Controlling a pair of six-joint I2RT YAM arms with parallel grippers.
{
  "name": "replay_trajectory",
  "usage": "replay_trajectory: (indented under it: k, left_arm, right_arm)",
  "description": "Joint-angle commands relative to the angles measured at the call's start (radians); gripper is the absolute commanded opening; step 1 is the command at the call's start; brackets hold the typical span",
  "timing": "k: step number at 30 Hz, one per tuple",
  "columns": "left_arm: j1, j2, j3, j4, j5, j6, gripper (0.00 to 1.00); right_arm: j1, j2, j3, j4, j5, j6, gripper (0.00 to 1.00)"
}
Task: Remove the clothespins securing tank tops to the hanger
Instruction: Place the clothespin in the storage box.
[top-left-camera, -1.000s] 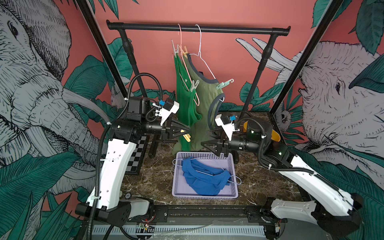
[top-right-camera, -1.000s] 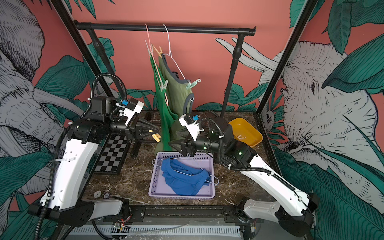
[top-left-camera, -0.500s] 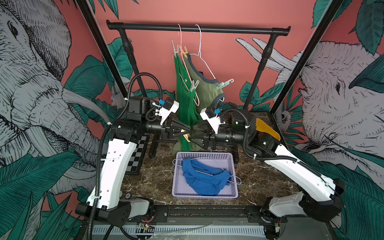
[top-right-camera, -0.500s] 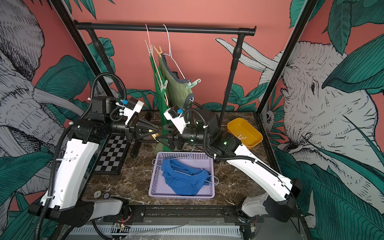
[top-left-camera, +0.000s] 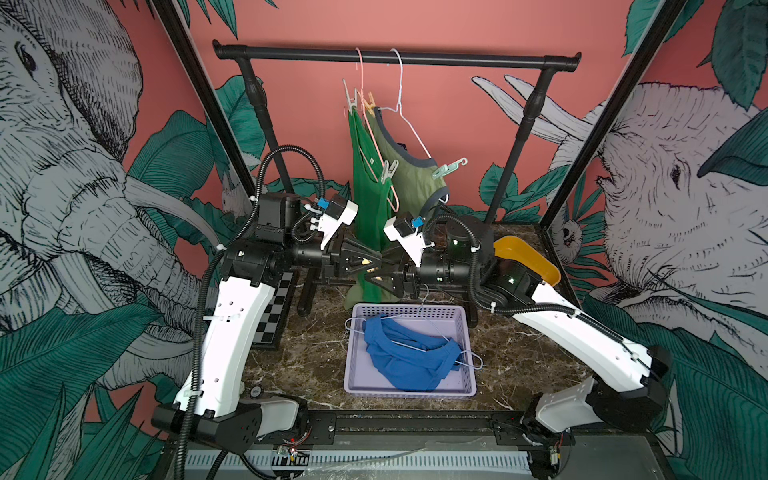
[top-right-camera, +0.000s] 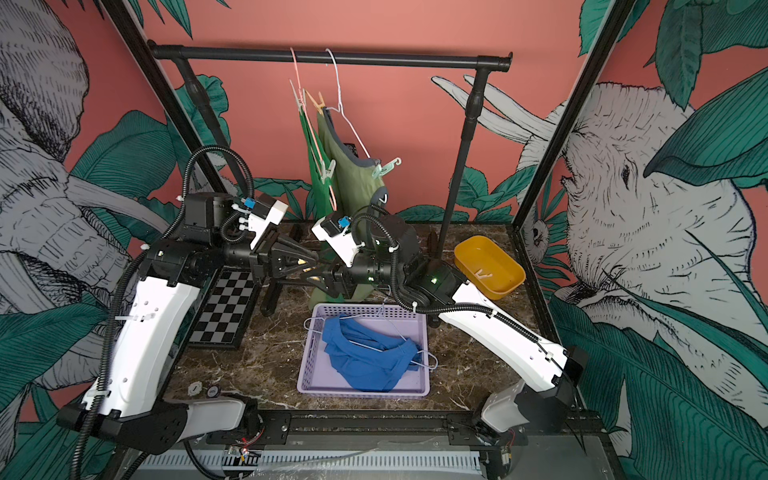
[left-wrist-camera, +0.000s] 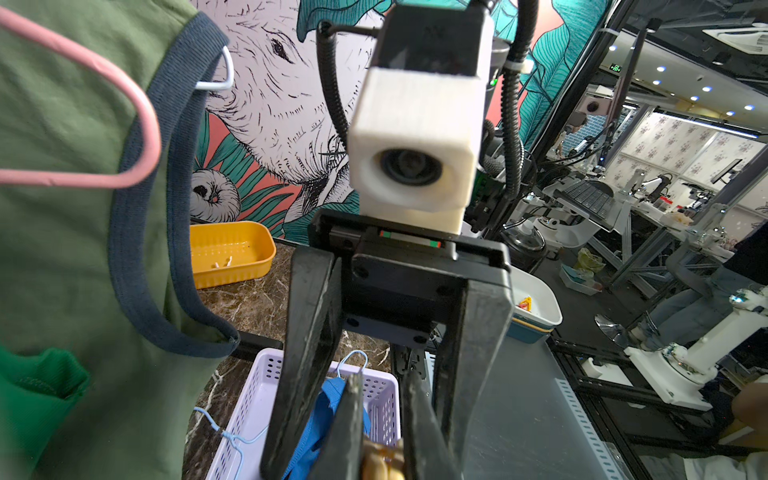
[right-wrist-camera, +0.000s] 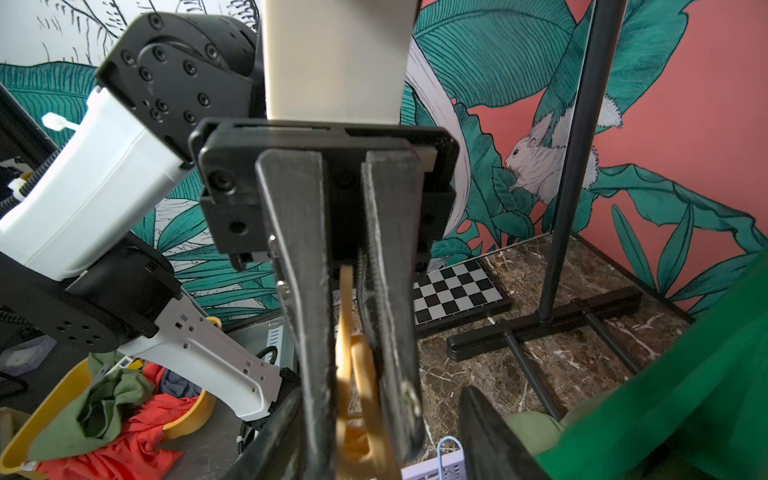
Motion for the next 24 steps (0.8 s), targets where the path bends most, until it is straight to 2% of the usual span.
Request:
replay_trajectory:
  k: [1,9,17,20,24]
  left_arm:
    - [-0.005,-0.036,-0.009,0.007,0.044,-0.002,0.0]
    - [-0.005,-0.038,0.002,0.0,0.066,0.001,0.0]
    - [-0.005,-0.041,0.0,0.002,0.075,0.002,0.0]
    - [-0.005,-0.04,0.002,0.002,0.078,0.002,0.06]
    - [-0.005,-0.04,0.005,0.008,0.088,0.003,0.27]
  right_arm:
    - [0.005,0.005,0.032,0.036,-0.017,-0.007,0.5]
    - [0.005,0.011,0.033,0.035,-0.021,0.0,0.38]
    - [0.006,0.01,0.029,0.039,-0.013,0.002,0.18]
    - [0.006,0.012,0.03,0.04,-0.012,0.002,0.11]
    - [0.006,0.011,0.025,0.04,0.001,0.001,0.02]
